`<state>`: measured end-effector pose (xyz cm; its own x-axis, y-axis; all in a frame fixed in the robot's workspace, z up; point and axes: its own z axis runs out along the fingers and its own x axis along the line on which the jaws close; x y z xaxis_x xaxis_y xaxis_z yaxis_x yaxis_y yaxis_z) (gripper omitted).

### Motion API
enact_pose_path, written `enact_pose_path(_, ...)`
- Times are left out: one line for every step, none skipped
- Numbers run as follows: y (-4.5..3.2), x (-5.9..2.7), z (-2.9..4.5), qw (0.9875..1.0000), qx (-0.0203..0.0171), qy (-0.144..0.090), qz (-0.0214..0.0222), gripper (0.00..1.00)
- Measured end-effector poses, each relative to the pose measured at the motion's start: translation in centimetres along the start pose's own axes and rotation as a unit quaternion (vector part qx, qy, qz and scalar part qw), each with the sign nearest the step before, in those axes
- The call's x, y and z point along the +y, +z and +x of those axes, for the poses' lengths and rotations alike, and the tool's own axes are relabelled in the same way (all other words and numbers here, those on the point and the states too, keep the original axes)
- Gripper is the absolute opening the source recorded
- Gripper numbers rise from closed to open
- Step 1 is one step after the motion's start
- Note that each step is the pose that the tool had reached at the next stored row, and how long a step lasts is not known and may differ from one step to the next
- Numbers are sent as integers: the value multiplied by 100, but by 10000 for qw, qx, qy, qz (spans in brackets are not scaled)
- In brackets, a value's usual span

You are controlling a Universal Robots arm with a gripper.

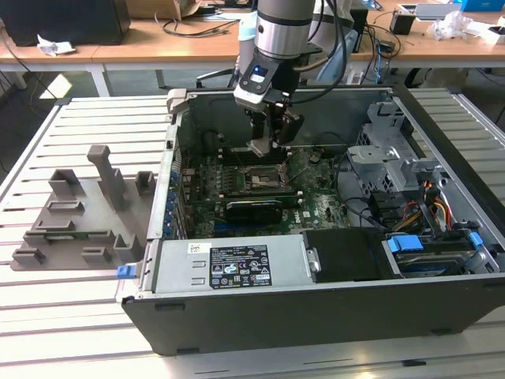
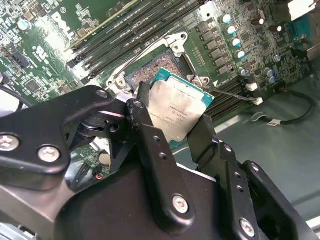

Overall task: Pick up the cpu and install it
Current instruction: 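Place the cpu into insertion slot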

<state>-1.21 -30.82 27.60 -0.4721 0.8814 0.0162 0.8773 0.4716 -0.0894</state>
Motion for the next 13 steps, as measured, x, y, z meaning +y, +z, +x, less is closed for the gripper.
enact_pose_path(0,0,0,10000,2,37,0,54)
enact_pose_path(0,0,0,10000,3,62,0,54)
enact_pose_path(0,0,0,9999,4,114,1,54)
enact_pose_path(0,0,0,9999,5,162,2,54)
enact_pose_path(0,0,0,9998,5,196,3,54)
enact_pose_path(0,0,0,9998,5,222,4,54)
enact_pose_path(0,0,0,9997,5,258,5,54)
enact_pose_path(0,0,0,9996,6,287,6,54)
enact_pose_path(0,0,0,9995,7,321,6,54)
enact_pose_path(0,0,0,9994,7,348,7,54)
enact_pose_path(0,0,0,9992,8,392,8,54)
enact_pose_path(0,0,0,9991,8,420,9,54)
enact_pose_path(0,0,0,9988,8,490,11,54)
